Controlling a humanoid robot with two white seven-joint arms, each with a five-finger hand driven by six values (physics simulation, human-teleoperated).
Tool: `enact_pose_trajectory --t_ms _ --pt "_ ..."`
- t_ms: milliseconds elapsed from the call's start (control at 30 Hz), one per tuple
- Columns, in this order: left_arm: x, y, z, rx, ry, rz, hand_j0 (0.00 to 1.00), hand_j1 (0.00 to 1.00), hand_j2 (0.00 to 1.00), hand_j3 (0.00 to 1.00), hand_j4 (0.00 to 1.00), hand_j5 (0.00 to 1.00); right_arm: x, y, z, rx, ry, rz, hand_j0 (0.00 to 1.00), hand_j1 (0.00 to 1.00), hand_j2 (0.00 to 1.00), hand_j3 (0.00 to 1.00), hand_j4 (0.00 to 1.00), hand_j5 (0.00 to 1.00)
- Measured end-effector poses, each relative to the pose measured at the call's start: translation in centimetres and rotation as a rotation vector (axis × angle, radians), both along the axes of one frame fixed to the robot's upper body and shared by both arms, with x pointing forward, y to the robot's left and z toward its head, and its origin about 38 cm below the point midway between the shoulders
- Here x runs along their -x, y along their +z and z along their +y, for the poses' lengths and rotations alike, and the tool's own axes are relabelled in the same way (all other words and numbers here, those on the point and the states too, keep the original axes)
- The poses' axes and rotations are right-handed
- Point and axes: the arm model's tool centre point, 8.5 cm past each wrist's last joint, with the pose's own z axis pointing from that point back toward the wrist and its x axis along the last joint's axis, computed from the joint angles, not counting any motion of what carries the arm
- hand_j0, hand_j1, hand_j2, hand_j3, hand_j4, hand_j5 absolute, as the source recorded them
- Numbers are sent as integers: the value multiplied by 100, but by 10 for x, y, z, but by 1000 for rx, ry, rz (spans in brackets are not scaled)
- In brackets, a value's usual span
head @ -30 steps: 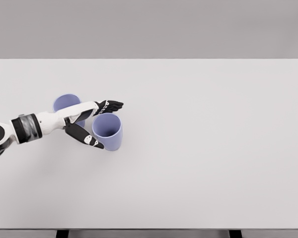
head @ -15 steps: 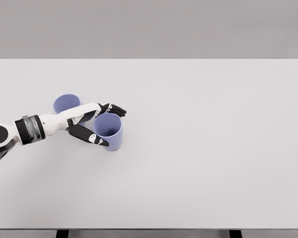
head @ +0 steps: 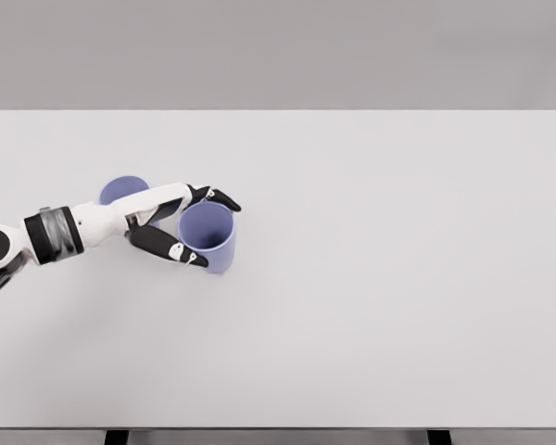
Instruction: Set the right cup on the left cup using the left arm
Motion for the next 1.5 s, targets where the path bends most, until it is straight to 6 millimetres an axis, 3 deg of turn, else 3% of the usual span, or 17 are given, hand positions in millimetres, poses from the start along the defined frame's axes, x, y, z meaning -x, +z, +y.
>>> enact_pose_trajectory --t_ms 833,1500 --pt "1 47 21 45 40 -17 73 73 73 73 73 73 0 0 0 0 0 0 100 100 100 100 100 100" --pt "-2 80 48 74 96 -37 73 73 73 73 73 73 0 0 0 0 0 0 100 100 100 100 100 100"
